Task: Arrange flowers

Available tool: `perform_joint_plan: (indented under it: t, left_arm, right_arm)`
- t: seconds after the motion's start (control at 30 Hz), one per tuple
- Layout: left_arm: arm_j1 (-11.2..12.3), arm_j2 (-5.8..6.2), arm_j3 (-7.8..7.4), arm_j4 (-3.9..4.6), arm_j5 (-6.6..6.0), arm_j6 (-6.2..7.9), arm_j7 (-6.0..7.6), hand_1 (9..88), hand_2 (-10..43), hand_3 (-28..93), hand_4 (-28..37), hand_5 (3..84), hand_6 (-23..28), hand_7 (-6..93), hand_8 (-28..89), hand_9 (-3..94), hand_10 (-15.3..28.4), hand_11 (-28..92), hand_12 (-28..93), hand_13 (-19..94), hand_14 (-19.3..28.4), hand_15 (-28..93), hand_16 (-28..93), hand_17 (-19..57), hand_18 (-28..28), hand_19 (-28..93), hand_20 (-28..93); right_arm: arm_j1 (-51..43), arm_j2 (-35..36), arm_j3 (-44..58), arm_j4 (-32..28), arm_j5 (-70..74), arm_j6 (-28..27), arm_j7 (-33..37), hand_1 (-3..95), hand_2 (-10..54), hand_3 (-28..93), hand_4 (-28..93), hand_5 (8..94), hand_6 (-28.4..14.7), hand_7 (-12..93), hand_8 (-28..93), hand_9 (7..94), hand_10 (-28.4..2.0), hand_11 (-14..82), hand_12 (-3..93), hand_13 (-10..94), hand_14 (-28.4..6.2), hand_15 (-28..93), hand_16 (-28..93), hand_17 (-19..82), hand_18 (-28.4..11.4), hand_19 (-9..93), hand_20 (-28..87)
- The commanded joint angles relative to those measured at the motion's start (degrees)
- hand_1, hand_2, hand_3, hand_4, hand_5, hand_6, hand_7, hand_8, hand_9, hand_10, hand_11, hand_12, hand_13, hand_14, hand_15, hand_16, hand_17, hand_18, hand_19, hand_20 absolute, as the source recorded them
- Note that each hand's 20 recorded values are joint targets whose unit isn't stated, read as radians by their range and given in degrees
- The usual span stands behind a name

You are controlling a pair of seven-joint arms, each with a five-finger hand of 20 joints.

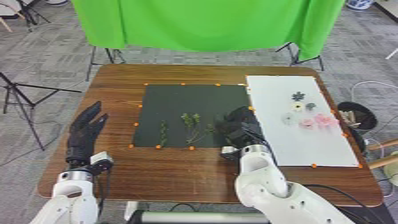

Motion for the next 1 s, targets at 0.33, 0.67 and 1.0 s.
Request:
perform_joint_plan:
  t: [0.33,0.67,1.0]
  left_arm:
    - [0.5,-0.52,0.08,-0.21,0.14,-0.73,-0.30,38.1,-9.5,70,-10.5,34.1,1.0,21.1,-10,23.2,8.6,16,14,27,12.7,16,2,7.0,9.6,8,16]
    - [0.6,-0.65,0.01,-0.33,0.11,-0.76,-0.35,38.2,-9.5,70,-10.6,34.2,0.9,21.1,-10,23.2,8.6,16,14,27,12.6,15,2,6.8,9.7,9,16]
    - [0.9,-0.80,-0.53,-0.51,0.19,-0.72,-0.52,38.0,-9.5,69,-10.6,34.2,0.9,21.0,-10,23.2,8.6,16,14,27,12.6,15,2,6.6,9.9,9,16]
  right_arm:
    - [-0.5,0.6,0.8,-0.7,2.1,1.2,-1.4,81.2,-9.5,-28,47,74.2,-4.1,29,7,88.5,-13.5,23.1,20.1,94,-2.2,49,25,75,-4.4,80,42]
    - [-0.8,1.3,1.5,-1.8,3.4,-1.2,-1.9,44.2,-9.5,54,-7,73.3,-3.3,26,0,88.6,-13.9,26.4,18.9,94,-2.5,50,25,75,-4.5,82,39]
    - [-0.5,4.6,1.5,-3.0,2.6,-5.1,-1.9,42.3,-9.5,56,-7,72.8,-2.7,26,-6,88.9,-14.0,27.9,19.4,94,-2.8,49,25,74,-5.3,82,39]
